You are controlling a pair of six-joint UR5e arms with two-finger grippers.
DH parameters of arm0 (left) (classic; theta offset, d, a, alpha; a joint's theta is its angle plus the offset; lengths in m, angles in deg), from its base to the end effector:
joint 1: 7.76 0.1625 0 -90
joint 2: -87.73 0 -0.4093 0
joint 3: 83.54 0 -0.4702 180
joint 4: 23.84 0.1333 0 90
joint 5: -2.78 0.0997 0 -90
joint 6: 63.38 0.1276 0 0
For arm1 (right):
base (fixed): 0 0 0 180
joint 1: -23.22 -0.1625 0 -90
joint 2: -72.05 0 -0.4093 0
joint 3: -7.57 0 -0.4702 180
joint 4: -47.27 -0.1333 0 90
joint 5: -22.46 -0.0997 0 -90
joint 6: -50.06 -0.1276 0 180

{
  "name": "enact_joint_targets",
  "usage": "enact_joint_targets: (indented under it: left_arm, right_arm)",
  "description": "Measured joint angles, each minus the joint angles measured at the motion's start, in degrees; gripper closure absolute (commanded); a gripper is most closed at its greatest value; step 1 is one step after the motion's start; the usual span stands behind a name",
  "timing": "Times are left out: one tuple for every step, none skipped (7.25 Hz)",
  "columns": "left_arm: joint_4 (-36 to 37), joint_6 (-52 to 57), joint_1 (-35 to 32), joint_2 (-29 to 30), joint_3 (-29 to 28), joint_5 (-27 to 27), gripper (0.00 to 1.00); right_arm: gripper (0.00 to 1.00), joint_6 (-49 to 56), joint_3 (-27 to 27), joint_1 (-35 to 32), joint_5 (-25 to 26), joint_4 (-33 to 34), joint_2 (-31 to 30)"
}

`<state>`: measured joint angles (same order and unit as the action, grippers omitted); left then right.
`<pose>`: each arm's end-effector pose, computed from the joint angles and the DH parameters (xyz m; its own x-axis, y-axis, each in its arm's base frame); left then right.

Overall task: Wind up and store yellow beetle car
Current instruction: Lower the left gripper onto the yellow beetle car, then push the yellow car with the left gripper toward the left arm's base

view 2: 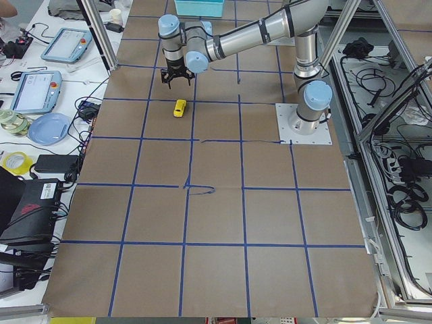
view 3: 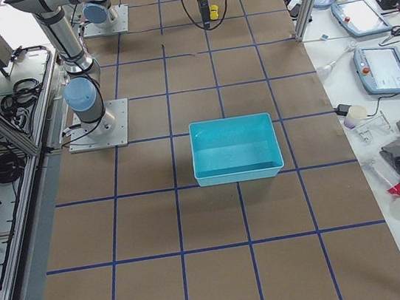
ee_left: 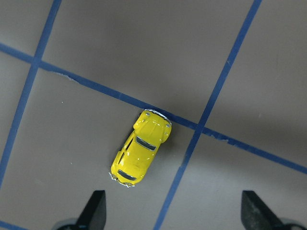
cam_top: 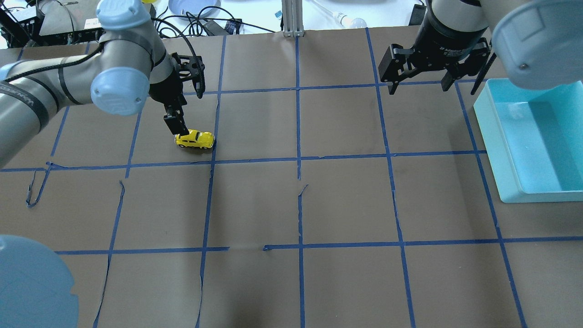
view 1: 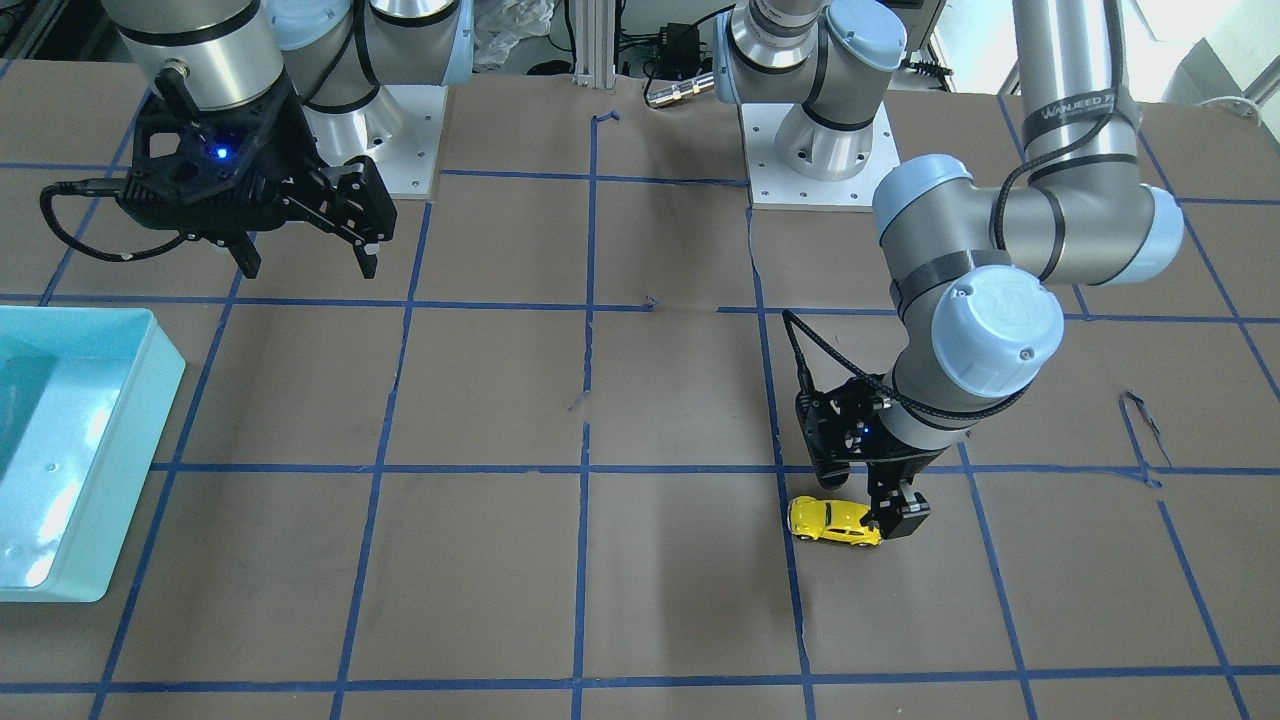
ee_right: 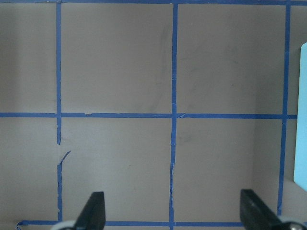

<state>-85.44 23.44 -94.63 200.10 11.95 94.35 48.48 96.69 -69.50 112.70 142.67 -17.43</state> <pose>-0.0929 -0.6785 0.1947 -0.1099 0.9939 -0.0109 0.9936 0.1101 0.0268 0.1604 -0.5789 0.4578 -0.9998 -0.0196 0.0014 -0.0197 0.9947 -0.1004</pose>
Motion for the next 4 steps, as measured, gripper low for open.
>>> enact_joint_targets:
  left_arm:
    - [5.98,5.60,0.14,1.37,2.62,0.06,0.02]
    - [8.50,8.44,0.18,2.34,3.98,-0.11,0.03]
    - [9.35,11.18,0.20,3.01,4.47,-0.28,0.03]
    - [9.81,13.75,0.26,3.82,4.58,-0.32,0.03]
  right_arm:
    - [0.00,0.00,0.00,0.00,-0.04,0.01,0.00]
    - [0.00,-0.02,0.00,0.00,-0.06,0.00,0.00]
    - [0.00,-0.06,0.00,0.00,-0.06,0.02,0.00]
    - [0.00,-0.08,0.00,0.00,-0.07,0.04,0.00]
